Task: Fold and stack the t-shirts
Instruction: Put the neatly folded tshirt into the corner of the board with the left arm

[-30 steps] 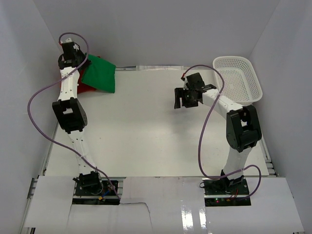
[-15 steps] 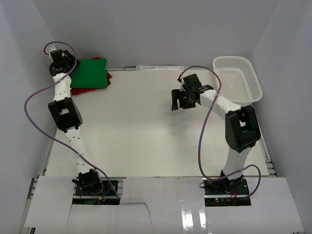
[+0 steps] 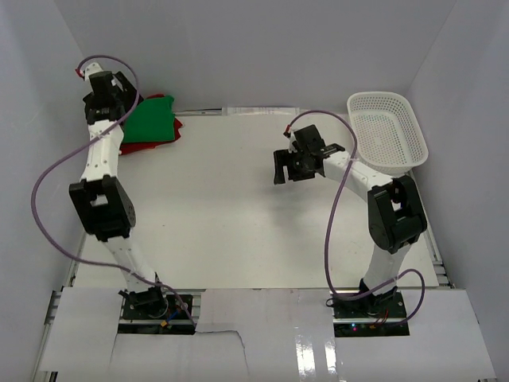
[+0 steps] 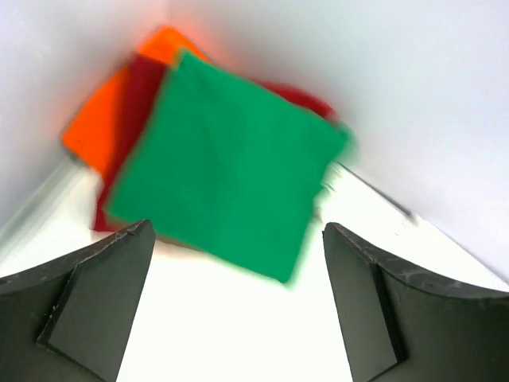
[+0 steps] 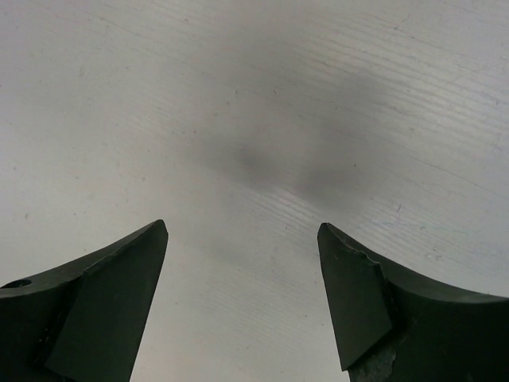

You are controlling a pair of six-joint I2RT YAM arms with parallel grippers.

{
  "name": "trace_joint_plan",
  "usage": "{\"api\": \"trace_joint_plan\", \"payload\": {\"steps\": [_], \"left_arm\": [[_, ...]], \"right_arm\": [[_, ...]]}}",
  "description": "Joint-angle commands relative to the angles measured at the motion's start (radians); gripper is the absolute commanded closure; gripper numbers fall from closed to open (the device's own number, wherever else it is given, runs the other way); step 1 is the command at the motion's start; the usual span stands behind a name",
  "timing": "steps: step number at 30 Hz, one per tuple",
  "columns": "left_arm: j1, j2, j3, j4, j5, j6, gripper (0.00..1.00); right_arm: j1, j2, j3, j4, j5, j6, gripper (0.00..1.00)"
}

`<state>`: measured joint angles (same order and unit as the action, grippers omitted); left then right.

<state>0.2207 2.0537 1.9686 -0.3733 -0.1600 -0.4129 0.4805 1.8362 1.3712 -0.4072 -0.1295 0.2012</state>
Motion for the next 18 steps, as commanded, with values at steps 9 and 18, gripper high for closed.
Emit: {"api": "trace_joint_plan", "payload": {"steps": [9, 18], "left_arm": [[-0.069, -0.951, -0.945, 0.103, 0.088, -0.03, 0.02], [-0.069, -1.064, -1.053, 0.074, 0.154, -0.021, 0.02]], "right_arm": [[0.006, -0.31, -0.194, 0.186, 0.005, -0.008, 0.16], [0.006, -0.383, -0.242, 0.199, -0.021, 0.003, 0.16]]}}
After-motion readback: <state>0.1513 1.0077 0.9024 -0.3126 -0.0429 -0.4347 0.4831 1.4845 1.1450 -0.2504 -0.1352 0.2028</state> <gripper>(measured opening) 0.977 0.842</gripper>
